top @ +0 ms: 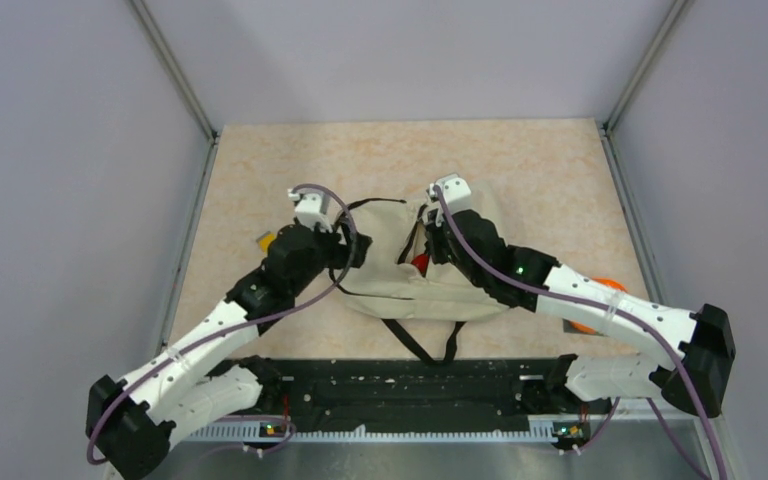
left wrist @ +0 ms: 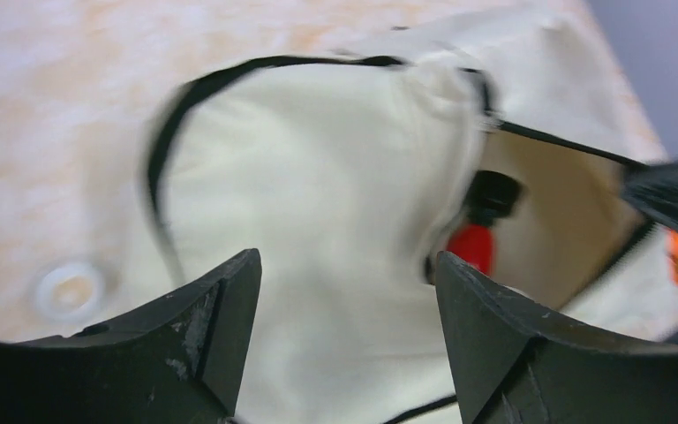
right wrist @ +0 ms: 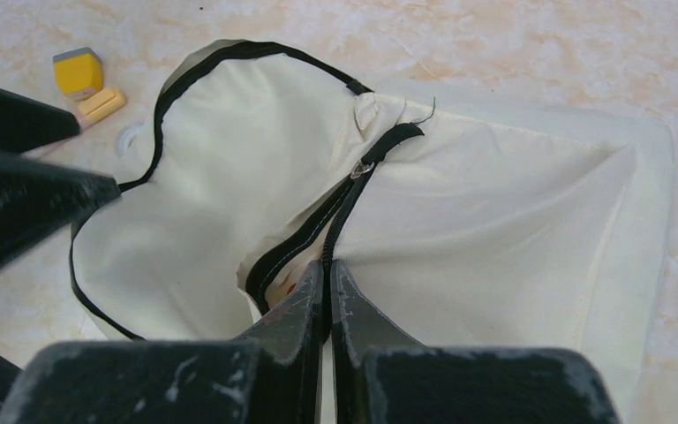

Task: Pack the student bag
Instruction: Place the stationery in the student bag, then pick up the stationery from the center of the board, then place the stationery in the student bag, then pick up the stationery from the center of the board.

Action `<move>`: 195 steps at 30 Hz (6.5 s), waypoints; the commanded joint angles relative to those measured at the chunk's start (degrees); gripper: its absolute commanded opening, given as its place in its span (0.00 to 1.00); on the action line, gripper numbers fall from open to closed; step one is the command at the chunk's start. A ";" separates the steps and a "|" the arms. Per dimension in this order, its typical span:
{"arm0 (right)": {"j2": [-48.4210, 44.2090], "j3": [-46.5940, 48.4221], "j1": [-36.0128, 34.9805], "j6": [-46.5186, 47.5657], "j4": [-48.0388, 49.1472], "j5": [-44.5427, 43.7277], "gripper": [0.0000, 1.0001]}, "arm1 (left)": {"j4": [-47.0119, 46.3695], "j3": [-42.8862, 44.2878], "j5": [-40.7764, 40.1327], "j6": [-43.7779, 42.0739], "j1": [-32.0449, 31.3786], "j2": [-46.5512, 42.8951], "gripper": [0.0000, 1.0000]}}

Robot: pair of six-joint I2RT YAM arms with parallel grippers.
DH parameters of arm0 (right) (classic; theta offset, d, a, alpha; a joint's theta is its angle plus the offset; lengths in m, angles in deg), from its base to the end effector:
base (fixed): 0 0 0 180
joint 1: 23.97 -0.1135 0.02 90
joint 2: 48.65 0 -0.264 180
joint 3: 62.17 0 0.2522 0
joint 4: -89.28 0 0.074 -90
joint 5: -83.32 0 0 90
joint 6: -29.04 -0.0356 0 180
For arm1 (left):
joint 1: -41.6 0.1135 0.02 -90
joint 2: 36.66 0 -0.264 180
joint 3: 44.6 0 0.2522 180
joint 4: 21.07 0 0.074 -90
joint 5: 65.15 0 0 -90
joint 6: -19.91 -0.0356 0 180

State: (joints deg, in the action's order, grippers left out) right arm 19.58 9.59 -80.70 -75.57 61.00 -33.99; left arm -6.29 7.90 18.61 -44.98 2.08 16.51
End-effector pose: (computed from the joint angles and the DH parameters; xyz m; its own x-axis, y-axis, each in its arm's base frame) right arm 0.1616 0.2166 0.3300 -0.3520 -0.1279 -0.9272 -0.4398 0.8971 0.0432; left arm 0.1717 -0.1366 0.2927 -0.4202 -0.2002 -0.8851 0.4124 0.8267 -0.3828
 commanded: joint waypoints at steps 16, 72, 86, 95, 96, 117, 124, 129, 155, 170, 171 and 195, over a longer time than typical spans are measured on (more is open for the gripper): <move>-2.79 -0.53 0.12 0.37 6.41 -0.65 0.00 | 16.27 -11.45 -10.94 23.72 34.07 -4.60 0.81; -1.60 -1.28 0.04 0.54 6.32 -1.54 0.00 | 16.83 -4.70 -4.47 12.59 45.56 18.15 0.59; -2.40 -1.82 0.12 0.37 6.41 -1.63 0.00 | 17.44 -4.90 -3.54 12.73 45.58 16.71 0.48; -2.69 -2.19 0.08 1.55 7.94 -0.72 0.00 | 24.37 -0.54 0.03 6.03 45.23 4.85 0.45; -2.71 -2.20 0.11 1.71 8.27 -0.42 0.00 | 24.20 -0.56 1.68 5.47 44.80 2.83 0.45; -2.14 -0.46 0.09 3.89 8.73 2.57 0.00 | 5.03 11.84 17.77 15.48 0.75 10.36 0.41; -4.17 -0.56 0.11 3.74 8.15 2.64 0.00 | -0.40 15.31 21.21 14.95 -1.61 20.69 0.41; -5.17 -0.96 0.11 3.40 8.93 3.80 0.00 | -5.64 16.44 21.97 15.03 -1.69 24.86 0.41; -4.78 -1.32 0.10 2.03 9.45 4.25 0.00 | -14.44 9.61 11.59 18.50 -6.44 26.99 0.74; -5.43 -1.73 0.07 1.80 9.37 3.39 0.00 | 3.82 3.93 -12.05 7.85 -6.25 3.35 0.81; -5.40 -1.88 0.10 1.81 9.46 3.53 0.00 | 6.54 3.90 -13.81 7.65 -5.77 1.70 0.82; -6.44 -3.73 0.09 1.05 11.35 6.43 0.00 | 15.49 5.32 -14.67 9.37 39.07 22.19 0.86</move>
State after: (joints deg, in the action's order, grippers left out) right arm 16.58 5.46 -80.52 -73.21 66.02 -29.46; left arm 14.21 11.86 3.38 -35.72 39.60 33.51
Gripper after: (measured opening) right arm 0.007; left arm 0.870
